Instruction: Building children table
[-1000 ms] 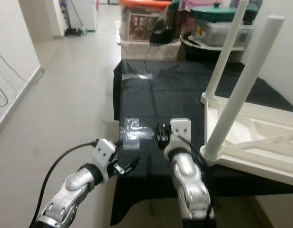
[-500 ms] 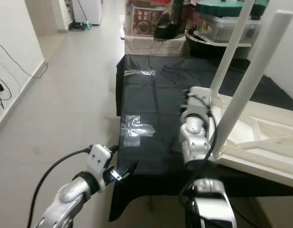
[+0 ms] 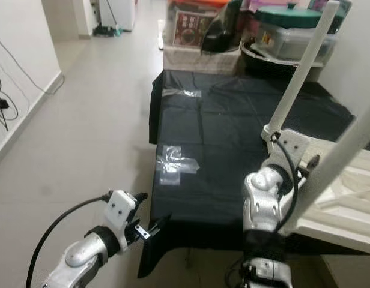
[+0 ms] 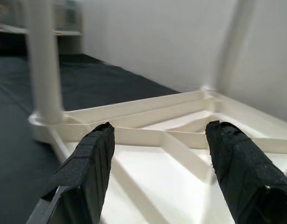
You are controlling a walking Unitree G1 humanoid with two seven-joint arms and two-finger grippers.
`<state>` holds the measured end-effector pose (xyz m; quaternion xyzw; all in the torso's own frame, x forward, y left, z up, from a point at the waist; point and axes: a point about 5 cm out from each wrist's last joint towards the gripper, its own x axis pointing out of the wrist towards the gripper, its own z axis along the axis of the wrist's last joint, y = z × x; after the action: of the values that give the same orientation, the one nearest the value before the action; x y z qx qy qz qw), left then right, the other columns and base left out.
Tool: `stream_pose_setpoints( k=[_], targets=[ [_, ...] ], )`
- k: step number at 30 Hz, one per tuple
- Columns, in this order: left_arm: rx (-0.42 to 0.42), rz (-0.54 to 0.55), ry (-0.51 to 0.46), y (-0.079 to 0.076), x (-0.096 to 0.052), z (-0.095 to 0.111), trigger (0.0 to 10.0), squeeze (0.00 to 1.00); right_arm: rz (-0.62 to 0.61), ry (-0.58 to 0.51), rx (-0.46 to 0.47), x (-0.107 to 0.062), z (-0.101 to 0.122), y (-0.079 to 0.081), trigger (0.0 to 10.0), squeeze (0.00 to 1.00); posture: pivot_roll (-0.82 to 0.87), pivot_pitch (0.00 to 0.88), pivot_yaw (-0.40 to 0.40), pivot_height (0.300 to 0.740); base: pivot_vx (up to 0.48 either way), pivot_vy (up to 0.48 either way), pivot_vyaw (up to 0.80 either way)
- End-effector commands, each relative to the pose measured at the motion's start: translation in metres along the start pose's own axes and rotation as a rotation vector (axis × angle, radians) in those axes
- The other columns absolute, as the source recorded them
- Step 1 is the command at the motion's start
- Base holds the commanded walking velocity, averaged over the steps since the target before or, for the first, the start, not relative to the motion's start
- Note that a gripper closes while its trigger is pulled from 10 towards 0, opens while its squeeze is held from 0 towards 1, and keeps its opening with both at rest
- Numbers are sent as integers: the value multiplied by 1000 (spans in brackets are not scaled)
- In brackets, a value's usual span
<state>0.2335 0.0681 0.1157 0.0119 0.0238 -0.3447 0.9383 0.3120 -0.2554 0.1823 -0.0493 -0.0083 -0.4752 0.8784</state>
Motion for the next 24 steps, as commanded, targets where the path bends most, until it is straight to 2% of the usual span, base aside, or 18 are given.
stream_pose_setpoints(
  k=[1,4,6,9,10,11,12,16,17,19,20,22,24],
  targets=[
    [-11,-19,12,-4,-3,1,10000,0,-70,-10,-21,1,7,-6,10000,0,102,29,-90,740,0,0,0],
    [-14,-21,21,-5,-4,1,10000,0,-68,4,11,3,9,-1,10000,0,106,33,-94,740,0,0,0],
    [-17,-21,24,-6,-6,2,10000,0,132,20,123,6,9,23,10000,0,107,38,-93,740,0,0,0],
    [-22,-26,33,-8,-8,3,10000,0,278,30,178,11,14,39,10000,0,109,45,-98,740,0,0,0],
    [-26,-30,37,-10,-10,4,10000,0,305,34,164,19,17,43,10000,0,113,64,-105,740,0,0,0],
    [-26,-30,37,-10,-10,4,10000,0,305,34,164,19,17,43,10000,0,113,64,-105,740,0,0,0],
    [-37,-35,44,-14,-16,6,10000,0,328,57,115,30,20,45,10000,0,114,87,-112,740,0,0,0],
    [-47,-39,49,-17,-21,9,10000,0,319,87,66,40,21,44,10000,0,117,115,-116,740,0,0,0],
    [-51,-41,51,-18,-23,10,10000,0,307,96,53,44,21,43,10000,0,117,115,-116,740,0,0,0],
    [-64,-41,60,-21,-30,12,10000,0,238,184,-2,56,13,36,10000,0,121,149,-122,740,0,0,0],
    [-64,-41,60,-21,-30,12,10000,0,238,184,-2,56,13,36,10000,0,121,149,-122,740,0,0,0],
    [-78,-46,81,-25,-40,15,10000,0,217,253,-51,64,6,29,10000,0,130,200,-123,740,0,0,0],
    [-82,-48,89,-26,-43,15,10000,0,222,271,-66,67,4,27,10000,0,130,200,-123,740,0,0,0]
  ],
)
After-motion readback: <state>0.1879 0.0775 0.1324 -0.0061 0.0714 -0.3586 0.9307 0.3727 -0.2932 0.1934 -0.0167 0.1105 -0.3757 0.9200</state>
